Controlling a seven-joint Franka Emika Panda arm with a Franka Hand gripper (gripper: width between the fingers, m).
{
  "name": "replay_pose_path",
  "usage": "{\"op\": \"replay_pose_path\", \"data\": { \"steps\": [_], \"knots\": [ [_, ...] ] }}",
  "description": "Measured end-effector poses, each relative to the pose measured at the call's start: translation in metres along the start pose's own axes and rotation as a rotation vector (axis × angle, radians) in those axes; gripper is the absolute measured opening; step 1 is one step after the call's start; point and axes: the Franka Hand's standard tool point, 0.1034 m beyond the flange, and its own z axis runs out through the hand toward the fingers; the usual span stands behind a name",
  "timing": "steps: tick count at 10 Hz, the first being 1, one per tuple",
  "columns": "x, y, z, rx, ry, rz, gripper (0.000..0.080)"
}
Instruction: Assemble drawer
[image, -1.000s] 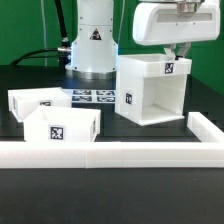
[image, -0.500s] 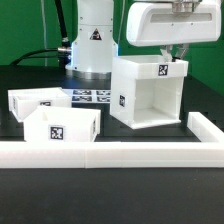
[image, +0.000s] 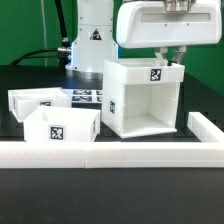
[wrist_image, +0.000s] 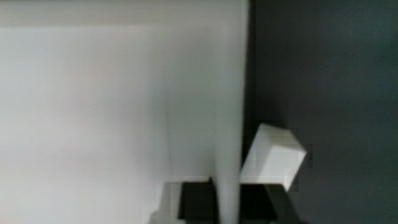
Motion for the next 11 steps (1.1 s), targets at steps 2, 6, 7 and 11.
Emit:
{"op": "replay_pose_path", "data": {
  "steps": [2, 6, 7, 11],
  "knots": [
    [0.004, 0.003, 0.0, -0.003, 0.015, -0.013, 0.0038],
    [0.003, 0.0, 0.0, -0.003, 0.03, 0.056, 0.0038],
    [0.009, -0.001, 0.001, -0.002, 0.04, 0.084, 0.0038],
    [0.05, 0.008, 0.005, 0.001, 0.114, 0.105, 0.0038]
  ]
}}
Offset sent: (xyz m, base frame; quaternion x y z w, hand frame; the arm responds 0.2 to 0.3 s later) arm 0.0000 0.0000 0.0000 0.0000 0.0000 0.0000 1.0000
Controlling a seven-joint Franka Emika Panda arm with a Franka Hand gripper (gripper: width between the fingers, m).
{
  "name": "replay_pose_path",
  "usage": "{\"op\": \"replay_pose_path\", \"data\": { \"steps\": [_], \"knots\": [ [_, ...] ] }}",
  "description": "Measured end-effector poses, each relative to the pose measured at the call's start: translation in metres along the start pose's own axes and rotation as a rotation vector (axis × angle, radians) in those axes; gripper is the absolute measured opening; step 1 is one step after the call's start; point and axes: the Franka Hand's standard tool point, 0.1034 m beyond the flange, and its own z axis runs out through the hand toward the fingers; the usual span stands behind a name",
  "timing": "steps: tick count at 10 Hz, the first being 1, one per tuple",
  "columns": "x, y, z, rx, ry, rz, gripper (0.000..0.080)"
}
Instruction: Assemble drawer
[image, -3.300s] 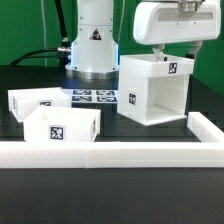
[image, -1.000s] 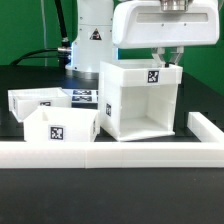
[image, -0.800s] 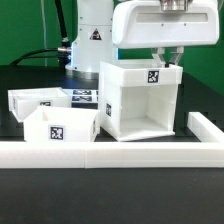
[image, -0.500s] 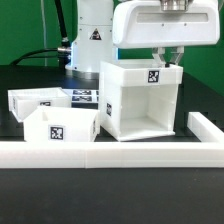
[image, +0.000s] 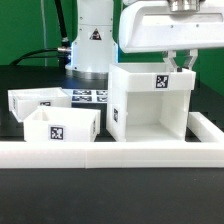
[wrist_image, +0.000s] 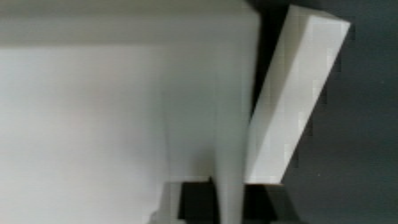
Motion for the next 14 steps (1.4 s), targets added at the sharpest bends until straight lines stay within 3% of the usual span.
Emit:
{"op": "replay_pose_path", "data": {
  "steps": [2, 5, 8, 10, 14],
  "knots": [
    [0.01, 0.003, 0.002, 0.001, 0.011, 0.005, 0.0038],
    [0.01, 0.002, 0.002, 0.002, 0.011, 0.014, 0.0038],
    [0.013, -0.002, 0.001, 0.014, 0.023, 0.188, 0.0038],
    [0.018, -0.014, 0.005, 0.024, 0.055, 0.356, 0.0039],
    [0.031, -0.012, 0.004, 0.051, 0.108, 0.56, 0.0051]
  ]
}}
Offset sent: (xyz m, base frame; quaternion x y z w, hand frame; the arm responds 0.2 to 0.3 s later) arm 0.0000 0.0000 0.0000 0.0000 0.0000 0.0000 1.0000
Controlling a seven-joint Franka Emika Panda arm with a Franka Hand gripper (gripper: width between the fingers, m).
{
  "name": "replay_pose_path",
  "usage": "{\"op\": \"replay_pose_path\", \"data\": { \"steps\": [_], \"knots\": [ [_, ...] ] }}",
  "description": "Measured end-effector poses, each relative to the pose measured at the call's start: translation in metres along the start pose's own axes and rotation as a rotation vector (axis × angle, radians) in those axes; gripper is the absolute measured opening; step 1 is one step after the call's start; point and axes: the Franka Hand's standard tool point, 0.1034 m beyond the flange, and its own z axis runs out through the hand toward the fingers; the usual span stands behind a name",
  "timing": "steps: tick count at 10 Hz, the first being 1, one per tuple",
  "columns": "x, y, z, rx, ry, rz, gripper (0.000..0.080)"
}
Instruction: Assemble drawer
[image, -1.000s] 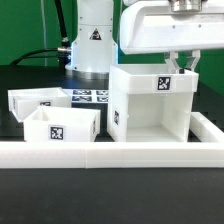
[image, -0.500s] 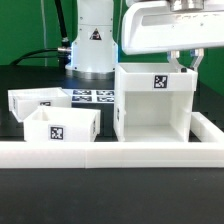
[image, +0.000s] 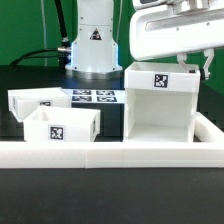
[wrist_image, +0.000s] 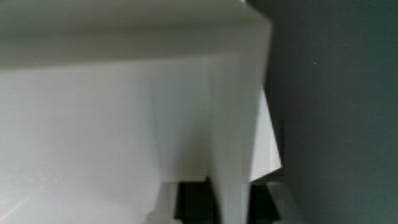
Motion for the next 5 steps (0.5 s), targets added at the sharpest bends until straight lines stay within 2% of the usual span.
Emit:
{"op": "replay_pose_path", "data": {
  "steps": [2, 5],
  "knots": [
    [0.002, 0.003, -0.001, 0.003, 0.002, 0.059, 0.0052],
    [0.012, 0.011, -0.001, 0.024, 0.045, 0.186, 0.0057]
  ]
}}
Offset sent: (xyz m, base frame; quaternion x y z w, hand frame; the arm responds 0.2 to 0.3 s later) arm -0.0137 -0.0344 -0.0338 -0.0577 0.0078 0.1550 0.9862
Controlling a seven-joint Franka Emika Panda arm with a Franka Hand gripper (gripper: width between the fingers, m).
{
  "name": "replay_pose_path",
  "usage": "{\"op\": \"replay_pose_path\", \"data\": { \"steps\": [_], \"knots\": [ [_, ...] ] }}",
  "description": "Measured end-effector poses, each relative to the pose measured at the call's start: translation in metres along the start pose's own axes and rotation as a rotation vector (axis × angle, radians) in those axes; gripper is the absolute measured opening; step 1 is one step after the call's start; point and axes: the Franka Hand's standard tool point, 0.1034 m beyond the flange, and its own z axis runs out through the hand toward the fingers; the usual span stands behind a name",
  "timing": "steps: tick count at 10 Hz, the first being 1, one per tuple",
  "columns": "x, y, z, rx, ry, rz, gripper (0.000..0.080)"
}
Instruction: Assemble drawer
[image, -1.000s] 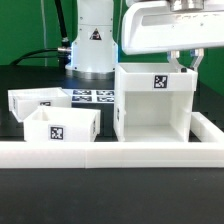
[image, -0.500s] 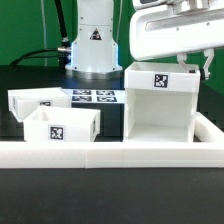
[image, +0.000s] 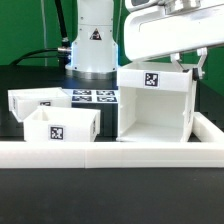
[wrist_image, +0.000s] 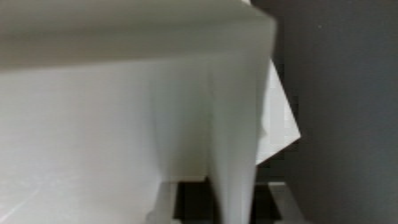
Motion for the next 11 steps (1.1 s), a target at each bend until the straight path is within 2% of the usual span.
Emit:
{"op": "replay_pose_path", "data": {
  "steps": [2, 4, 7, 8, 11],
  "knots": [
    [0.013, 0.006, -0.003, 0.011, 0.032, 0.022, 0.0058],
    [0.013, 0.002, -0.005, 0.022, 0.038, 0.104, 0.0058],
    [0.018, 0.005, -0.008, 0.035, 0.051, 0.234, 0.0058],
    [0.019, 0.008, -0.009, 0.034, 0.04, 0.325, 0.0058],
    [0.028, 0.01, -0.01, 0.055, 0.052, 0.564, 0.0058]
  ]
}}
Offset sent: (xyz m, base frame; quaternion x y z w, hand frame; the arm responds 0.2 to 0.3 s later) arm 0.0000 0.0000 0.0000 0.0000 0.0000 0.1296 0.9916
